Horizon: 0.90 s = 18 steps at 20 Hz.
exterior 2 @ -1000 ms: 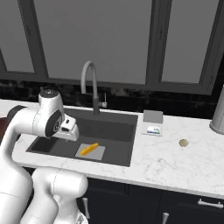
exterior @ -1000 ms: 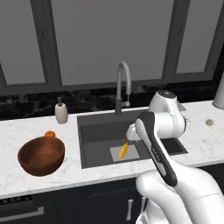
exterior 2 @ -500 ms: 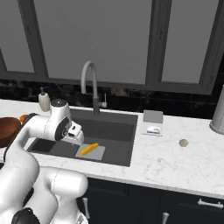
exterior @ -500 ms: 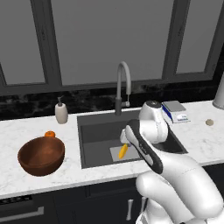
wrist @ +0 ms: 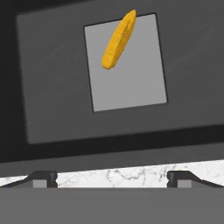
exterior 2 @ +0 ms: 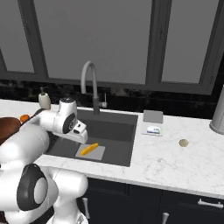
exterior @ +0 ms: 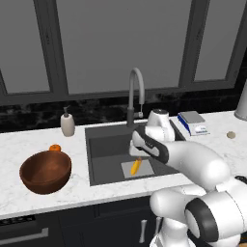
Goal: Pick the corn from the sink and place it in the bowl. Then pick the bowl and place it in the microwave. Then close the microwave door and press the start button.
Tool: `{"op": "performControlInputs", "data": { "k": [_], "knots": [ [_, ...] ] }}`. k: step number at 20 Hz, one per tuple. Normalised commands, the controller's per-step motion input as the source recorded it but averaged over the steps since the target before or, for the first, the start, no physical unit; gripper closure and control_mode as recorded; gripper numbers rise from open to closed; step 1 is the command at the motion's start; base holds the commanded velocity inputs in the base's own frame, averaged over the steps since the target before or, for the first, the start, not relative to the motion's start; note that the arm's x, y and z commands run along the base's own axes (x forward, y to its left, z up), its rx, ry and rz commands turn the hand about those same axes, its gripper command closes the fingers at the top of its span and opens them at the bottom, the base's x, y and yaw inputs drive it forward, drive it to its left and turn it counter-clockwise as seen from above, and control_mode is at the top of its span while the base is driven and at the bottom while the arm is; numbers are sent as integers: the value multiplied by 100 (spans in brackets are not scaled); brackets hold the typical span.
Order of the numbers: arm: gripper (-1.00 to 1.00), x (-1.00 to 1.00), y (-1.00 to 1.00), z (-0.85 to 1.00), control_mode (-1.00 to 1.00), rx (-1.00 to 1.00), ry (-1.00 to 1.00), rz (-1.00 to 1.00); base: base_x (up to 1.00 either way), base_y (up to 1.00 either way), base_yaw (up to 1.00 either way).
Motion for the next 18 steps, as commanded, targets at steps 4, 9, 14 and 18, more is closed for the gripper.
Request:
{"op": "performControlInputs", "data": {
  "k": [4, 9, 14, 18],
  "knots": [
    [-100, 18, 0, -34, -100, -1, 0, 0, 0, 0, 0],
    [-100, 16, -5, -43, -100, 0, 0, 0, 0, 0, 0],
    [-100, 24, -6, -46, -100, 0, 0, 0, 0, 0, 0],
    [-100, 27, 0, -43, -100, 0, 0, 0, 0, 0, 0]
  ]
}}
